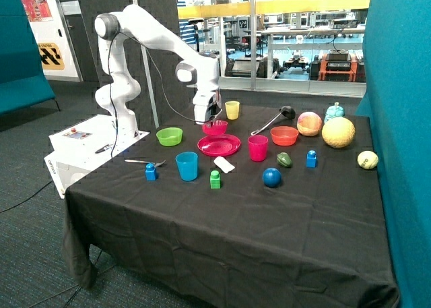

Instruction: Place the bowl on the plate and the cup in the bowl matching the color

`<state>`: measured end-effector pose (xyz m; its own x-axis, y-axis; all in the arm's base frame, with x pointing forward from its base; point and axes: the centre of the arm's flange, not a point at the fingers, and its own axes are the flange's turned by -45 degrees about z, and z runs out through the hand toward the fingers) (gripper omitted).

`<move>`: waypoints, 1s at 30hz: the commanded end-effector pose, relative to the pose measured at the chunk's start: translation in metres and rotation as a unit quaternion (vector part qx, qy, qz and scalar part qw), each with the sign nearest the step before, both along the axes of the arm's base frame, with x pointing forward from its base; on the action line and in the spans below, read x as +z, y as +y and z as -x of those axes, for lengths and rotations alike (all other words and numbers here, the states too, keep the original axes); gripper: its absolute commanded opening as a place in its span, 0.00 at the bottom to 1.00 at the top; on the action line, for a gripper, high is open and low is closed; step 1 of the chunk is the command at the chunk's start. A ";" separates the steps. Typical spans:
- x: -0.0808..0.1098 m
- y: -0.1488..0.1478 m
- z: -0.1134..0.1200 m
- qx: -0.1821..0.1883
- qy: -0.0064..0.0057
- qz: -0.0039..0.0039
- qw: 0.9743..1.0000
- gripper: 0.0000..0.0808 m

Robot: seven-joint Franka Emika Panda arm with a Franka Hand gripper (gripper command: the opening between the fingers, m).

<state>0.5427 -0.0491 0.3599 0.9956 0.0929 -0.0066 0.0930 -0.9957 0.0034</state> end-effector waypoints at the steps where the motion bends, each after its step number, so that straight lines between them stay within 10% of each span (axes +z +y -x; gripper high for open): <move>1: -0.018 -0.026 -0.009 -0.044 -0.003 -0.002 0.999 0.00; 30: -0.035 -0.041 -0.012 -0.050 -0.003 -0.002 0.999 0.00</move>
